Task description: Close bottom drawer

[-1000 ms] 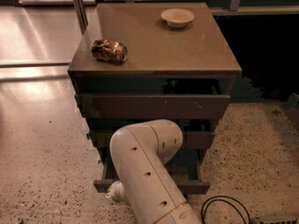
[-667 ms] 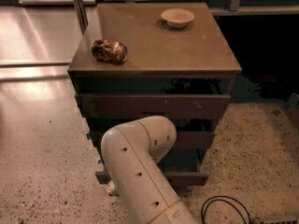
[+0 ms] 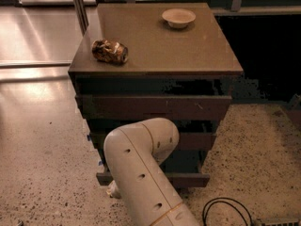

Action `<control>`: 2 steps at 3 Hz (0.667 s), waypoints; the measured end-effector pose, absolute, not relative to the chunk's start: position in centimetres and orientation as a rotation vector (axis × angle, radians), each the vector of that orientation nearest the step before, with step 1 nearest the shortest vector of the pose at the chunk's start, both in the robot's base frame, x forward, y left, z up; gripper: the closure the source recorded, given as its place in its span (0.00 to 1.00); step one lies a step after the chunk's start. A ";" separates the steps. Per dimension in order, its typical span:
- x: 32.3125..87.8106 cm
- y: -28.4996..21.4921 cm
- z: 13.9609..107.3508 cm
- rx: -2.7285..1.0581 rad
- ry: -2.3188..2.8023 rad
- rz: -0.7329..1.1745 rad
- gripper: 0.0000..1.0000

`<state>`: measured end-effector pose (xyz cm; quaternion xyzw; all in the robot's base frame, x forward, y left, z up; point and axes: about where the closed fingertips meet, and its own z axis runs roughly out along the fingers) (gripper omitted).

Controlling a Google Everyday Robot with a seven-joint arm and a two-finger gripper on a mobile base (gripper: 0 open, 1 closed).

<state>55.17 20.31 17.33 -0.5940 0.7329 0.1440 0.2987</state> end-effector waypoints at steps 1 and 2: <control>56.5 19.4 16.5 -1.486 1.962 0.359 1.00; 58.9 18.7 16.1 -1.420 1.964 0.272 1.00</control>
Offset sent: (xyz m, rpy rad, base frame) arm 0.0683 -0.0282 -0.0175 -0.0090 -0.1573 -0.2301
